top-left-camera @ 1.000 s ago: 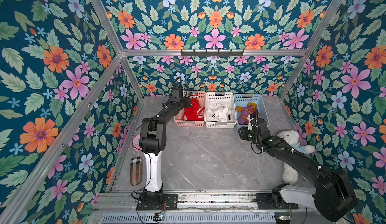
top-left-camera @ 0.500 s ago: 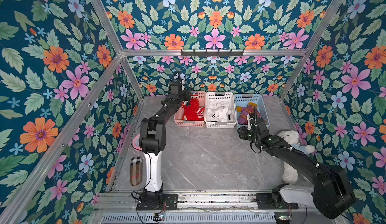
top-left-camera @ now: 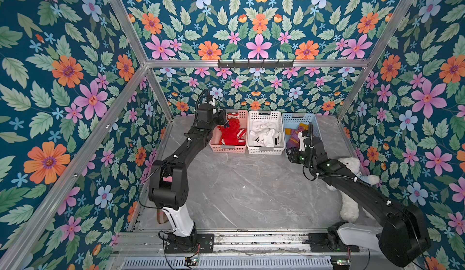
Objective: Sort the socks into the basket by color
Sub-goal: Place the sock in the bin, then reset both arms
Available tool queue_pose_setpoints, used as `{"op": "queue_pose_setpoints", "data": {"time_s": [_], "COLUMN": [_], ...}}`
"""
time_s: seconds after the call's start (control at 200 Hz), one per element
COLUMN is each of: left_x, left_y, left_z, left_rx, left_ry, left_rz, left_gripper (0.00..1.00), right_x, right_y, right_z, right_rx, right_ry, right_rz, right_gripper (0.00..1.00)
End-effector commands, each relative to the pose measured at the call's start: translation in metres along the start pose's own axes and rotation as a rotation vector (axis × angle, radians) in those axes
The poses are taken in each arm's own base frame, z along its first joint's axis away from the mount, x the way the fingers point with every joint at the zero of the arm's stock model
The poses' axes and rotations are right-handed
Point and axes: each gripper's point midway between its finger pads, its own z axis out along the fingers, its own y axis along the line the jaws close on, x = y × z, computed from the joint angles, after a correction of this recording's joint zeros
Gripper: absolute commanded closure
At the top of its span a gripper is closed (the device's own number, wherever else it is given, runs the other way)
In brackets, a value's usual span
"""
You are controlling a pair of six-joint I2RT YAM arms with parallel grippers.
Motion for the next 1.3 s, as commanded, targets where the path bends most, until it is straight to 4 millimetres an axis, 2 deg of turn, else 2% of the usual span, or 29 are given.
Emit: {"op": "queue_pose_setpoints", "data": {"time_s": [0.0,0.2,0.335,0.375,0.44,0.655,0.685,0.71,0.725,0.74,0.915,1.045,1.165,1.295], "left_x": [-0.018,-0.033,-0.034,-0.034,-0.037,-0.053,-0.054,-0.054,-0.054,-0.053,-0.035,-0.024,-0.023,-0.033], "left_y": [-0.007,-0.006,0.000,0.001,-0.001,-0.007,-0.005,-0.004,-0.002,-0.001,0.026,0.044,0.049,0.057], "left_z": [-0.018,-0.055,-0.073,-0.078,-0.090,-0.131,-0.136,-0.140,-0.142,-0.145,-0.174,-0.192,-0.199,-0.198], "left_rx": [0.011,-0.045,-0.083,-0.092,-0.084,-0.073,-0.082,-0.093,-0.101,-0.111,-0.255,-0.357,-0.391,-0.452], "left_ry": [-0.039,-0.068,-0.061,-0.060,-0.070,-0.139,-0.140,-0.137,-0.133,-0.129,-0.072,-0.029,-0.011,-0.040], "left_rz": [0.029,0.093,0.119,0.116,0.096,0.063,0.061,0.062,0.063,0.064,0.090,0.107,0.118,0.112], "left_gripper": [0.44,0.39,0.37,0.37,0.28,0.20,0.15,0.08,0.02,0.01,0.01,0.01,0.01,0.01], "right_x": [-0.020,-0.046,-0.058,-0.059,-0.058,-0.051,-0.049,-0.048,-0.047,-0.046,-0.024,-0.018,-0.028,-0.051], "right_y": [0.006,0.007,0.005,0.006,0.006,-0.002,-0.003,-0.005,-0.006,-0.007,-0.024,-0.037,-0.047,-0.067], "right_z": [-0.010,-0.030,-0.046,-0.049,-0.053,-0.060,-0.060,-0.060,-0.060,-0.060,-0.056,-0.056,-0.059,-0.067], "right_rx": [-0.011,-0.005,0.010,-0.001,-0.002,0.025,0.030,0.036,0.041,0.044,0.096,0.123,0.131,0.142], "right_ry": [-0.069,-0.123,-0.143,-0.135,-0.117,-0.082,-0.073,-0.065,-0.060,-0.054,-0.014,-0.021,-0.053,-0.094], "right_rz": [-0.038,-0.086,-0.107,-0.116,-0.128,-0.149,-0.149,-0.145,-0.143,-0.140,-0.107,-0.079,-0.031,0.049], "right_gripper": [0.47,0.38,0.25,0.21,0.18,0.10,0.07,0.01,0.01,0.01,0.01,0.01,0.01,0.01]}}
